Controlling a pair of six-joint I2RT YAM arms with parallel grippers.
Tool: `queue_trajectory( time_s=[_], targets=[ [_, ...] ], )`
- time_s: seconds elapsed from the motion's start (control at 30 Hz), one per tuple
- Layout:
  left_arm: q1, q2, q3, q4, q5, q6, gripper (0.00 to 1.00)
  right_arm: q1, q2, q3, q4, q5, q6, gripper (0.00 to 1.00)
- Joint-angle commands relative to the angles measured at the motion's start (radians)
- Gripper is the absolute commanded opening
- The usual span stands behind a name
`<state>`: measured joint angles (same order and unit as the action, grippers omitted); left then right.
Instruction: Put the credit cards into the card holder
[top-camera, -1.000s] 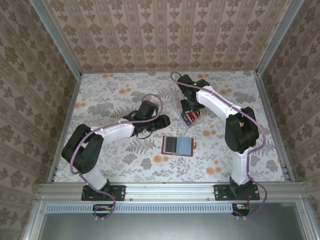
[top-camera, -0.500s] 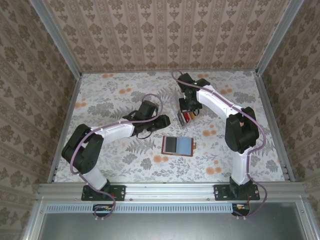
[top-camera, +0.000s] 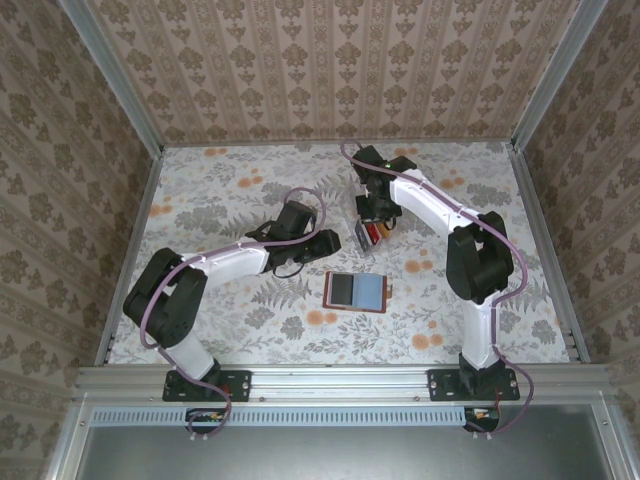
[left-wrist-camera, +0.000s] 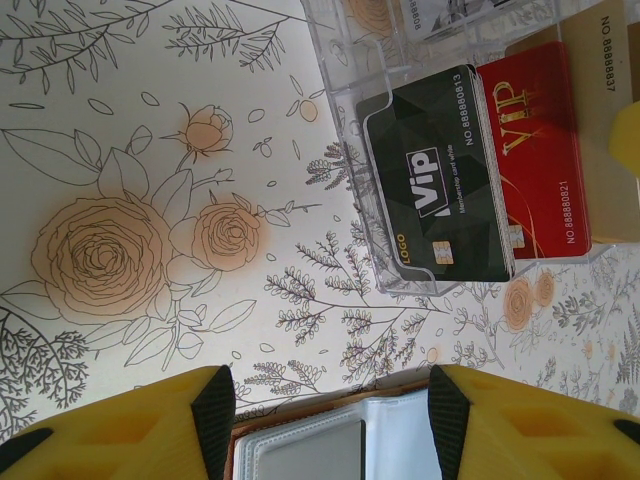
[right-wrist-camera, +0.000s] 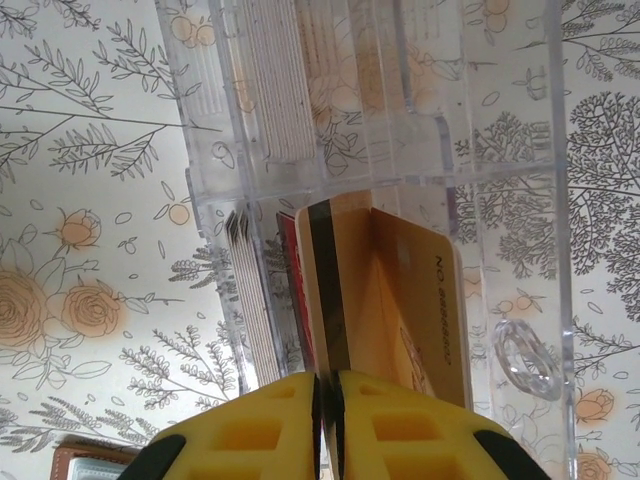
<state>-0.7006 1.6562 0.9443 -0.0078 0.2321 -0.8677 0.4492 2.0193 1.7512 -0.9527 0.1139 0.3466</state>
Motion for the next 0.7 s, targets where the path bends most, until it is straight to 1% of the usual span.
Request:
queue_trajectory(
  time_s=[0.0, 0.1, 0.53, 0.67],
  targets=[
    [-0.006, 0.014, 0.018, -0.005, 0.003, -0.014, 0.56, -0.006, 0.030, 0.023, -0.040, 0.061, -0.005, 0.16],
    [-0.007, 0.014, 0.019, -0.004, 0.003, -0.014, 0.56, -0.006, 0.024, 0.027, -0.041, 0.072, -0.008, 0.13],
    [-0.006, 0.014, 0.017, -0.004, 0.003, -0.014, 0.56, -0.007, 0.035, 0.031, -0.045, 0.076, -0.014, 0.13],
    [-0.005, 0.014, 0.019, -0.004, 0.004, -0.014, 0.56, -0.007, 0.023, 0.028, -0.041, 0.077, -0.014, 0.10]
  ],
)
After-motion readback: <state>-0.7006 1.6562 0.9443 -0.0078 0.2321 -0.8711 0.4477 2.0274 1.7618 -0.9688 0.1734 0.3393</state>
